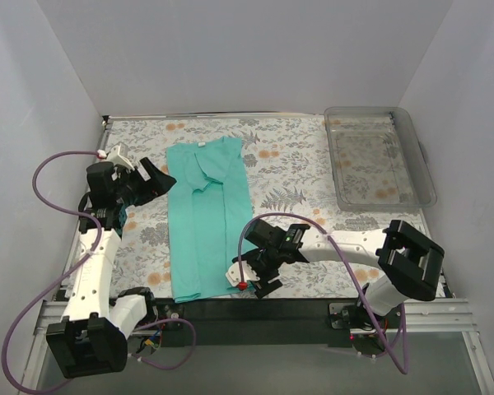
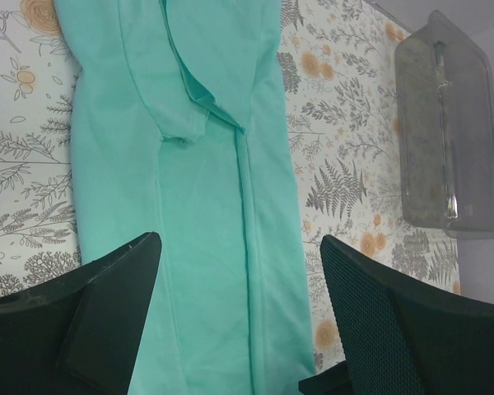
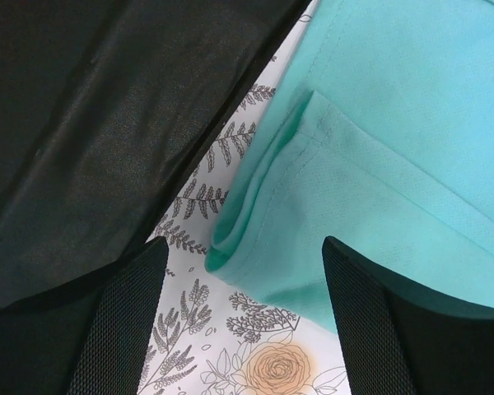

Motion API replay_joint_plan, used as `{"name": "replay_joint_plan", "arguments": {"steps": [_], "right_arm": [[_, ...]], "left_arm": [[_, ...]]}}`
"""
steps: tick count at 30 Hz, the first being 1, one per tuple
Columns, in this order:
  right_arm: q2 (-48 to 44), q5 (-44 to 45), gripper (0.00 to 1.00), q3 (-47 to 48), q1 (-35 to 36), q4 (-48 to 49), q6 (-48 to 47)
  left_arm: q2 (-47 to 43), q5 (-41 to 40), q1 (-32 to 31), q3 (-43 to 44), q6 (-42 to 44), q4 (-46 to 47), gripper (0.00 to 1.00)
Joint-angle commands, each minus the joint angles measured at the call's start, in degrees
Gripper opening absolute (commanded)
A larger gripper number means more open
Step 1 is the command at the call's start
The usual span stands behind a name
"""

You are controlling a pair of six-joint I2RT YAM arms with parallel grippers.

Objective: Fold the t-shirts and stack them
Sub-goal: Fold the tshirt

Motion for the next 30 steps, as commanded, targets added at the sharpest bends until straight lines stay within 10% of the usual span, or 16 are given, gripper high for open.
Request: {"name": "replay_joint_plan", "arguments": {"steps": [1,11,16,24,30], "right_arm": [[1.7,1.3,0.68,-0.1,0.8,2.0,1.9],[-4.6,1.6,0.69,-3.5,0.2,2.0,-0.4],[-5.2,-8.4,0.69,6.2,-18.9,0.6,6.2],[19.5,1.8,0.65,36.3,-35.8,12.0,54.1],[36.8,4.8,0.6,52.7,-37.1,14.6,71.0]], "left_arm": [[-3.4,1.9,0.2,1.7,1.8,-1.2,0.73],[0.2,-1.4,0.1,-0.4,-1.8,-8.8,0.72],[0.5,-4.5,0.2,-1.9,-2.5,-3.8,0.74],[21.5,-6.3,0.3,2.4,-4.6,12.2,0.75],[34.9,-6.1,0.8,11.1,-3.4,14.7,0.68]]}}
